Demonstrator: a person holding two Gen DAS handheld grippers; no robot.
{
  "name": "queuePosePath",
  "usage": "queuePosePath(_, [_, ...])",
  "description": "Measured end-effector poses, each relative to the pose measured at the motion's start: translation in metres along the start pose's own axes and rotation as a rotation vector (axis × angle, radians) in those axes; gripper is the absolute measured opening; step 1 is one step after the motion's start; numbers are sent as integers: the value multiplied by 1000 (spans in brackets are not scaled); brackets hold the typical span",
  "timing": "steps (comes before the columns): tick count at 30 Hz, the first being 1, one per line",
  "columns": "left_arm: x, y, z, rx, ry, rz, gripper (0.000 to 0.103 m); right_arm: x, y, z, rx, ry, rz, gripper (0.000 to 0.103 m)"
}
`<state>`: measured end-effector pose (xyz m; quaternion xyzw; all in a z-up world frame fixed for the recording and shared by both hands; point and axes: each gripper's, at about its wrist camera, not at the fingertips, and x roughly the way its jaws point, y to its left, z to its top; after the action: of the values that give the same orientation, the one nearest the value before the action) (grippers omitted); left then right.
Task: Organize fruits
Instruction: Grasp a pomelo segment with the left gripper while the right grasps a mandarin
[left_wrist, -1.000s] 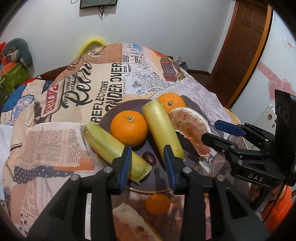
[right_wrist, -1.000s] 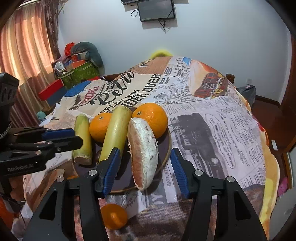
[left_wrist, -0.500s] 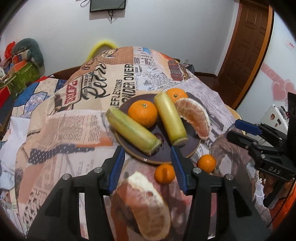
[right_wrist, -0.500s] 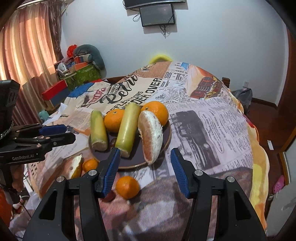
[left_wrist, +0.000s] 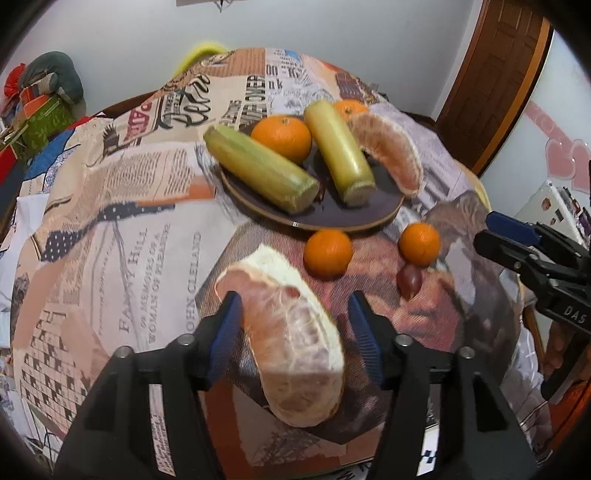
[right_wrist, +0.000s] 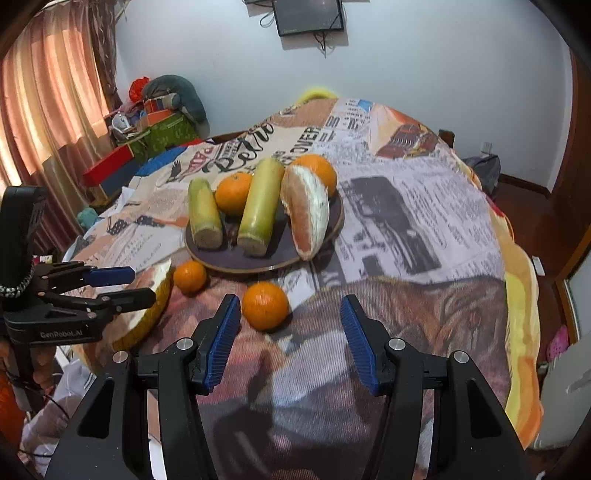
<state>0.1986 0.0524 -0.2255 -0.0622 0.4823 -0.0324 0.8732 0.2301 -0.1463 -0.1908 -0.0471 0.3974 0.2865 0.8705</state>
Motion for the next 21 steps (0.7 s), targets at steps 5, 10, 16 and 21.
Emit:
queuePosePath(5, [7, 16, -8, -55, 16, -28, 68, 5, 1, -8, 12, 26, 8, 53])
queuePosePath(10, [-1, 25, -15, -25, 24, -10, 70, 10, 4, -12, 19, 37, 21, 53])
queuePosePath(16, [-3, 31, -16, -29, 43, -19, 65, 18, 10, -11, 4, 50, 42, 53])
queuePosePath(21, [8, 27, -10, -33, 41, -52, 59, 27, 13, -7, 4, 61, 60, 53])
